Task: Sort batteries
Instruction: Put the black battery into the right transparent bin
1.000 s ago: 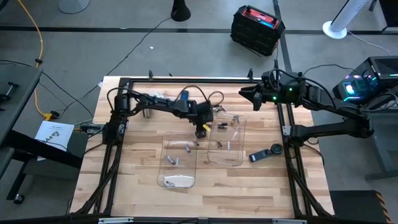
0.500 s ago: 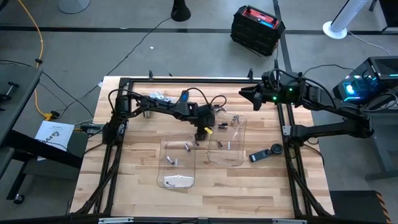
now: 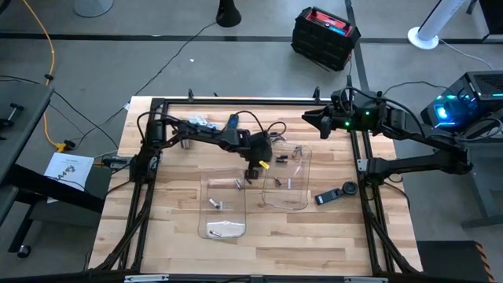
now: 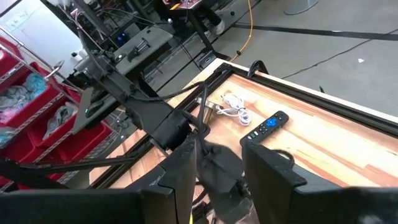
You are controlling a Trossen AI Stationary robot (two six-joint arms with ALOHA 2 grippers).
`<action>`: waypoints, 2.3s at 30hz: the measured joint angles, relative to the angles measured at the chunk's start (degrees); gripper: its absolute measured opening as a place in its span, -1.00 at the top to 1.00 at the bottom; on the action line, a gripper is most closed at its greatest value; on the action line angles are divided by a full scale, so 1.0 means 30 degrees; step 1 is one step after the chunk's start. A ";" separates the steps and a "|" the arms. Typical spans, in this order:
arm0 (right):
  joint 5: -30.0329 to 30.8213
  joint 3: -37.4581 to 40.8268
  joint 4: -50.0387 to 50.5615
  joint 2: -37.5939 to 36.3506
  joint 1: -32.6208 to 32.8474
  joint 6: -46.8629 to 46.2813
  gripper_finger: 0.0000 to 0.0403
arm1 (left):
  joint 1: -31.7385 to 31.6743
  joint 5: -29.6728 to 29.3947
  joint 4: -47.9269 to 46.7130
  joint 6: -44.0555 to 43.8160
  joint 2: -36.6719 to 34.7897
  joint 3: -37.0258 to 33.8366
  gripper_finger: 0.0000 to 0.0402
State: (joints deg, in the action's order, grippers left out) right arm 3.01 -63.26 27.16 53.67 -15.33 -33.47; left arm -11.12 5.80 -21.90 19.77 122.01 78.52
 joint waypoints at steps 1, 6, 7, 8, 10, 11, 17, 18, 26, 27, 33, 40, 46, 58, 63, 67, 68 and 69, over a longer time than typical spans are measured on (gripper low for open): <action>0.0000 0.0000 0.0001 0.0000 0.0000 -0.0008 0.38 | -0.0227 0.0012 -0.0349 -0.0033 -0.0244 -0.0050 0.94; 0.0000 0.0000 0.0000 0.0000 -0.0007 0.0050 0.38 | -0.1836 -0.0737 -0.1660 -0.0533 -0.1478 -0.0219 0.95; 0.0000 0.0000 0.0005 0.0000 0.0000 0.0095 0.38 | -0.2124 -0.0818 -0.1682 -0.0540 -0.1684 -0.0212 0.95; 0.0001 0.0006 -0.0001 0.0000 -0.0006 0.0094 0.38 | -0.2380 -0.0774 -0.1777 -0.0554 -0.1978 -0.0198 0.95; 0.0001 0.0001 0.0000 0.0000 -0.0001 0.0087 0.38 | -0.2716 -0.0460 -0.2047 -0.0546 -0.2520 -0.0163 0.95; 0.0005 0.0002 -0.0007 0.0000 -0.0002 0.0087 0.38 | -0.2815 -0.0315 -0.2118 -0.0549 -0.2796 -0.0161 0.95; 0.0007 0.0000 -0.0079 0.0000 -0.0007 0.0095 0.38 | -0.2885 0.0839 -0.1336 -0.0755 -0.5008 -0.0127 0.95; 0.0007 0.0000 -0.0143 0.0000 -0.0015 0.0095 0.38 | -0.2713 0.1159 -0.1014 -0.1047 -0.5389 -0.0124 0.95; 0.0496 0.0007 -0.0488 0.0000 -0.0015 0.0131 0.38 | 0.0704 0.2023 0.2561 -0.2101 -0.6573 -0.0088 0.96; 0.0503 0.0000 -0.0502 0.0000 -0.0015 0.0131 0.38 | 0.1222 0.1997 0.2916 -0.2278 -0.6471 -0.0094 0.96; 0.0510 0.0004 -0.0560 0.0006 -0.0015 0.0146 0.38 | 0.2925 0.0496 0.5191 -0.3899 -0.5682 -0.0088 0.60; 0.0511 0.0000 -0.0575 0.0007 -0.0015 0.0152 0.38 | 0.2578 0.0296 0.2102 -0.3906 -0.6572 0.0292 0.10; 0.0512 0.0002 -0.0554 0.0019 -0.0007 0.0153 0.38 | 0.1769 0.2370 -0.3705 0.0265 -0.7571 0.0600 0.04; 0.0412 0.0000 -0.0531 0.0600 0.0000 0.0095 0.38 | 0.1058 0.2322 -0.4681 0.4204 -0.5405 -0.0314 0.11; 0.0125 0.0000 -0.0547 0.1226 0.0000 0.0094 0.38 | 0.0994 0.1888 -0.5829 0.3980 -0.4759 -0.0341 0.11; -0.0042 0.0000 -0.0566 0.1582 0.0000 0.0102 0.38 | 0.1322 0.1929 -0.7871 0.3993 -0.4764 -0.0336 0.12; -0.0044 0.0005 -0.0564 0.1619 0.0000 0.0102 0.38 | 0.1423 0.1974 -0.8355 0.3993 -0.4771 -0.0336 0.12; -0.0047 0.0000 -0.0568 0.1632 0.0000 0.0105 0.38 | 0.1516 0.2139 -0.8659 0.3993 -0.4784 -0.0336 0.13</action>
State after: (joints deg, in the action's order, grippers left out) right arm 2.86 -63.26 25.45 58.57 -15.33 -33.16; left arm -6.57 12.22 -47.88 31.75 107.66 77.52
